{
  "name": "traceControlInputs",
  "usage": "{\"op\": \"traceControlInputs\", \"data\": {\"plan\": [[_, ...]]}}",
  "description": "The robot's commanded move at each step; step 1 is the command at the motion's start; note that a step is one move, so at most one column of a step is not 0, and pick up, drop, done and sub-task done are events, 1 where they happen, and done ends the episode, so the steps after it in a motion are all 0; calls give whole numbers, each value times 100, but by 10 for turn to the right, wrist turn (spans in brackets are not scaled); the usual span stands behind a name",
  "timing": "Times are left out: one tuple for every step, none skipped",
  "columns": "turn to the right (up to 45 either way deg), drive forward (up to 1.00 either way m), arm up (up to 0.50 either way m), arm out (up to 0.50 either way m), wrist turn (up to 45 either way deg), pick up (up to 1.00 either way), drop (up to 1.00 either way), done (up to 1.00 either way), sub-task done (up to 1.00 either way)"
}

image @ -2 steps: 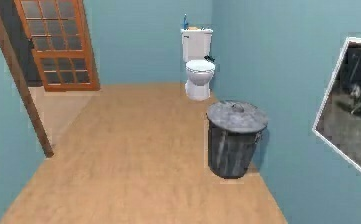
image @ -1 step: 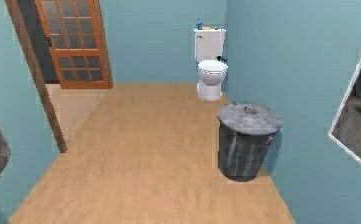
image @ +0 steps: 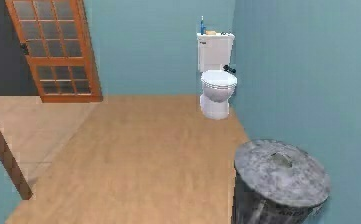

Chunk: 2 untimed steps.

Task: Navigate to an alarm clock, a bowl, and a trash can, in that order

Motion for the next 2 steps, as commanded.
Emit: {"op": "traceControlInputs", "data": {"plan": [[300, 0, 0, 0, 0, 0, 0, 0, 0], [0, 0, 0, 0, 0, 0, 0, 100, 0]]}}
